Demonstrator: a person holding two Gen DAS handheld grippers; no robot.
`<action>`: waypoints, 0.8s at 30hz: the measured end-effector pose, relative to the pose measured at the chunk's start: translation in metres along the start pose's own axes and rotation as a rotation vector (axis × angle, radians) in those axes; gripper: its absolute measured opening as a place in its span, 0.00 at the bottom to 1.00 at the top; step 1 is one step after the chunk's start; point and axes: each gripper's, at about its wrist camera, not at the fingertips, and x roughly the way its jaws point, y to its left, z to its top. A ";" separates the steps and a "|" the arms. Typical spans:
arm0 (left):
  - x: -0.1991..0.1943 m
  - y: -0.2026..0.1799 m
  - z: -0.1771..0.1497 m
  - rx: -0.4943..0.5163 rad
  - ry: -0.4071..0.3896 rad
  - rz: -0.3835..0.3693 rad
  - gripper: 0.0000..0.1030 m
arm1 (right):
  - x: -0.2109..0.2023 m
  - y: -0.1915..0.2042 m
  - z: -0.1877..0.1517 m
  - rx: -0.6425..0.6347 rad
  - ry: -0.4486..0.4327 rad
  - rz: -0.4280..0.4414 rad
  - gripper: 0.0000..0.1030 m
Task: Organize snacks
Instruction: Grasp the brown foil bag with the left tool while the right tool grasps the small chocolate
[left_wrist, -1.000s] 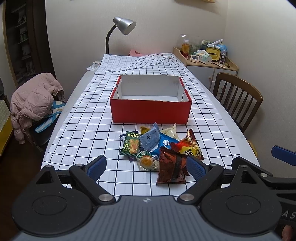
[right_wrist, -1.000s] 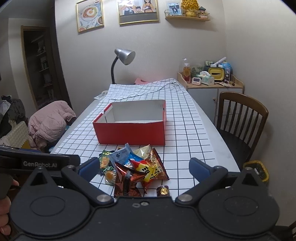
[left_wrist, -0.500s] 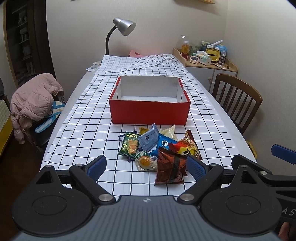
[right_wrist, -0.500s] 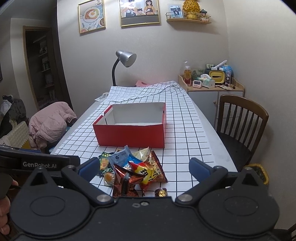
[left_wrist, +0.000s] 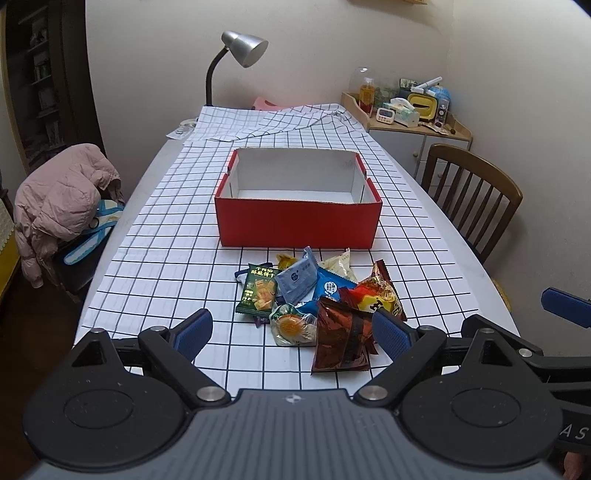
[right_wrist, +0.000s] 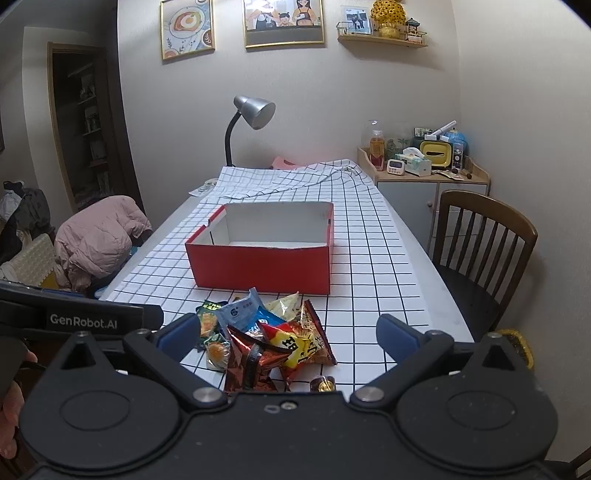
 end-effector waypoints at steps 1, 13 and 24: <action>0.004 0.001 0.001 -0.002 0.007 -0.010 0.91 | 0.002 0.001 0.001 0.000 0.003 -0.006 0.99; 0.057 0.036 0.015 -0.072 0.105 -0.048 0.91 | 0.044 0.002 0.002 0.023 0.110 -0.049 0.94; 0.112 0.015 0.000 0.098 0.169 -0.159 0.91 | 0.124 -0.022 -0.046 0.022 0.340 -0.097 0.70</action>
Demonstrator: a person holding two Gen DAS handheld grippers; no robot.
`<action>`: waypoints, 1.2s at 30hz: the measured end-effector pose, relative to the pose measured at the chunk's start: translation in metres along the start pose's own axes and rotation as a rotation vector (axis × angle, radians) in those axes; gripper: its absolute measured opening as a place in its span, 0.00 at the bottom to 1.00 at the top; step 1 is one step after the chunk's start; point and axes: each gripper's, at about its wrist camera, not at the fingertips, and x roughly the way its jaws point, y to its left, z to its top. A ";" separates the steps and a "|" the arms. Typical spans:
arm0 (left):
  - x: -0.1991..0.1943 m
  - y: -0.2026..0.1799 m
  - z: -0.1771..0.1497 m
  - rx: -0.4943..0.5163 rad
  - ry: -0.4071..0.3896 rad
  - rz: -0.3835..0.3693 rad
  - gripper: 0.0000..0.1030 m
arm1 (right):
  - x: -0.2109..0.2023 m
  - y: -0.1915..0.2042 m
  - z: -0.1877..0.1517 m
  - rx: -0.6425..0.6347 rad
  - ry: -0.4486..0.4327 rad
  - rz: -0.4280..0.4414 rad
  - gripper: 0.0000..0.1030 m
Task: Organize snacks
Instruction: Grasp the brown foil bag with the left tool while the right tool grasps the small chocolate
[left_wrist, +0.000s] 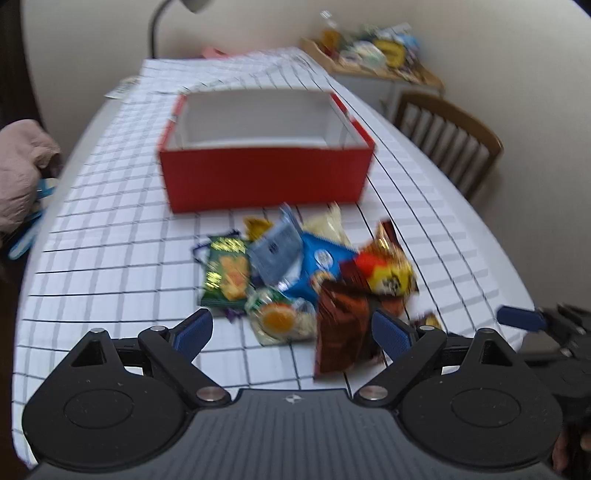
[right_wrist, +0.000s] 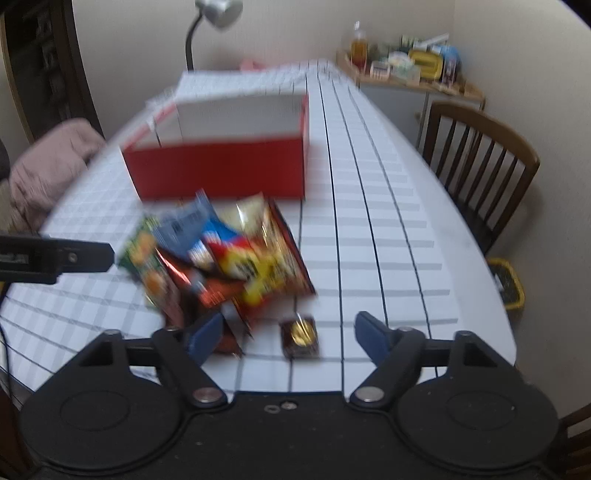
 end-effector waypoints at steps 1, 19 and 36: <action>0.007 -0.003 -0.002 0.012 0.015 -0.007 0.91 | 0.007 -0.001 -0.002 -0.003 0.011 0.000 0.69; 0.075 -0.035 -0.015 0.117 0.106 -0.022 0.84 | 0.065 -0.018 -0.005 -0.011 0.092 0.098 0.37; 0.077 -0.036 -0.013 0.084 0.139 -0.045 0.43 | 0.061 -0.018 -0.004 0.026 0.088 0.118 0.31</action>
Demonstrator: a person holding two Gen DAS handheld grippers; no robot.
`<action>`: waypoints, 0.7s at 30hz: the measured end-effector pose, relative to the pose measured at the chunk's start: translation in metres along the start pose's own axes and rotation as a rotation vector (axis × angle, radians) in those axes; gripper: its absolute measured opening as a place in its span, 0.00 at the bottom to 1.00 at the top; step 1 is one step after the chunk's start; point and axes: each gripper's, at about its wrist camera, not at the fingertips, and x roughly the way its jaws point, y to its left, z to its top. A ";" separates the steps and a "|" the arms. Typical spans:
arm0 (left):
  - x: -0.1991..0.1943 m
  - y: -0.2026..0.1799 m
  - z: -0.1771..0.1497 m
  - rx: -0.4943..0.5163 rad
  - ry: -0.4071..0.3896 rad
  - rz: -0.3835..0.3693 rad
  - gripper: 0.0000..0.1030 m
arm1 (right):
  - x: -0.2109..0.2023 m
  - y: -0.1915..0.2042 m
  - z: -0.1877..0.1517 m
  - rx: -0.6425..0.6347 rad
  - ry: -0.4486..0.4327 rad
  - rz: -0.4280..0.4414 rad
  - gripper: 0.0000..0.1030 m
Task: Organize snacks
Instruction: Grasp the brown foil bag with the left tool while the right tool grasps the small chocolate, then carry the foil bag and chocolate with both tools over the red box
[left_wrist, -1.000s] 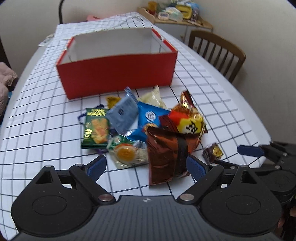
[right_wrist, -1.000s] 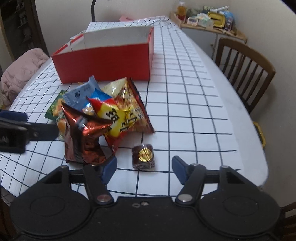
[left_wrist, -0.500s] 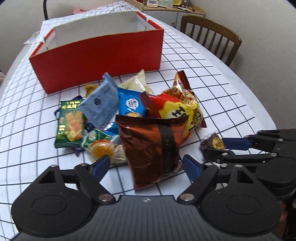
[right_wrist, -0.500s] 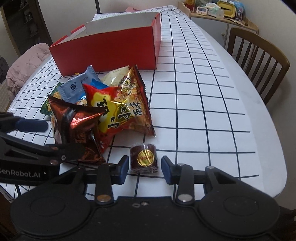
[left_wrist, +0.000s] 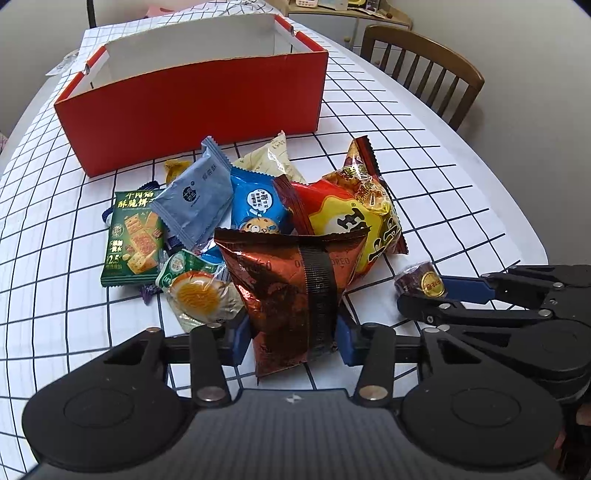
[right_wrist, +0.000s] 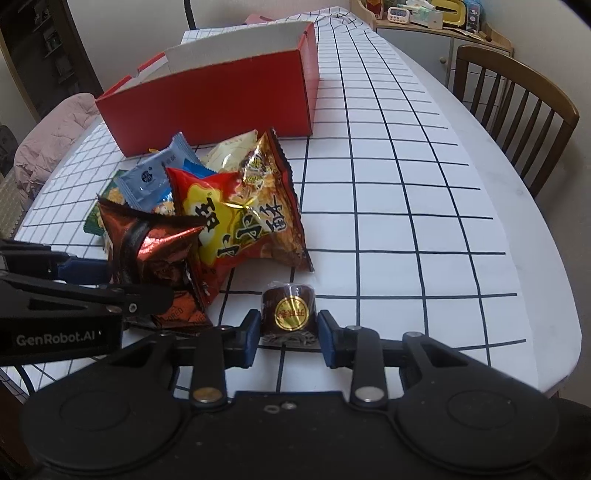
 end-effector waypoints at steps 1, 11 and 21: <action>-0.001 0.001 0.000 -0.005 0.002 0.001 0.41 | -0.002 0.001 0.000 -0.001 -0.001 -0.003 0.31; -0.030 0.004 0.000 -0.044 -0.005 0.028 0.40 | -0.031 0.008 0.006 -0.011 -0.008 0.006 0.31; -0.073 0.007 0.009 -0.068 -0.056 0.074 0.41 | -0.068 0.020 0.023 -0.046 -0.044 0.036 0.31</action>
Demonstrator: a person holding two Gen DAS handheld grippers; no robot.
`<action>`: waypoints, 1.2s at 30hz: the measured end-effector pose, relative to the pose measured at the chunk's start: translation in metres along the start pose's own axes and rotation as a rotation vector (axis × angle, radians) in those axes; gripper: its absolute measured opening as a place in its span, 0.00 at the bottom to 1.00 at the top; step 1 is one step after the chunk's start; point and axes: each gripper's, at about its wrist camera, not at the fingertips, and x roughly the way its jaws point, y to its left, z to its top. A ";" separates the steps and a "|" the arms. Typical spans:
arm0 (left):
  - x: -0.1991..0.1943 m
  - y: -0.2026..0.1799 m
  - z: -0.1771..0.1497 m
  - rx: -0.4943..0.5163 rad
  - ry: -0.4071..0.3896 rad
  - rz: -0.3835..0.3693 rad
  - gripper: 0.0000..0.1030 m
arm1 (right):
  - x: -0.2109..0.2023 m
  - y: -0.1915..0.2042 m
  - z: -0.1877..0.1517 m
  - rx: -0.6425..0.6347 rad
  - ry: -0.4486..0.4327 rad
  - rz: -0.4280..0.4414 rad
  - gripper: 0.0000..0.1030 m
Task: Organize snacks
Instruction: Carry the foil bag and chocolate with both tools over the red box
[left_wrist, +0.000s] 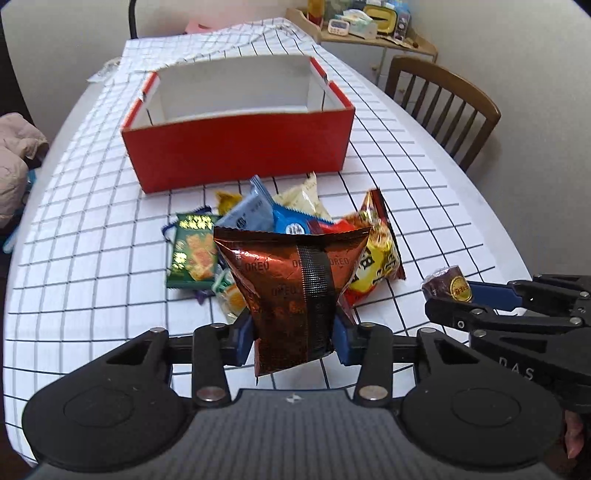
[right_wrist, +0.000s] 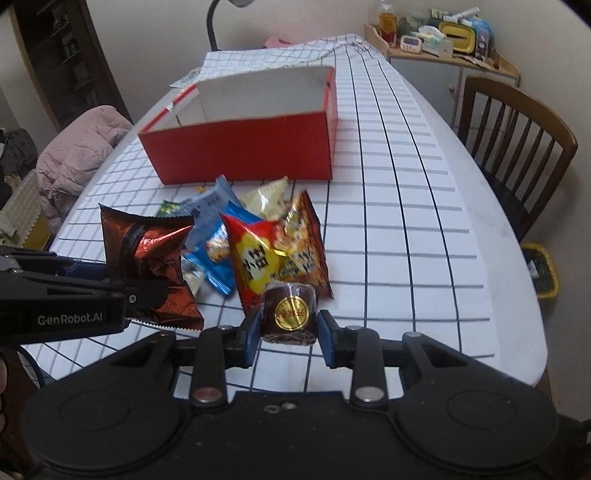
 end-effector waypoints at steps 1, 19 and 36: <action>-0.004 0.000 0.002 0.002 -0.006 0.006 0.41 | -0.003 0.001 0.003 -0.003 -0.005 0.004 0.31; -0.044 0.023 0.073 -0.014 -0.061 0.021 0.41 | -0.030 0.019 0.092 -0.050 -0.100 0.038 0.31; -0.010 0.071 0.176 0.013 -0.045 0.044 0.41 | 0.026 0.033 0.189 -0.058 -0.110 0.012 0.31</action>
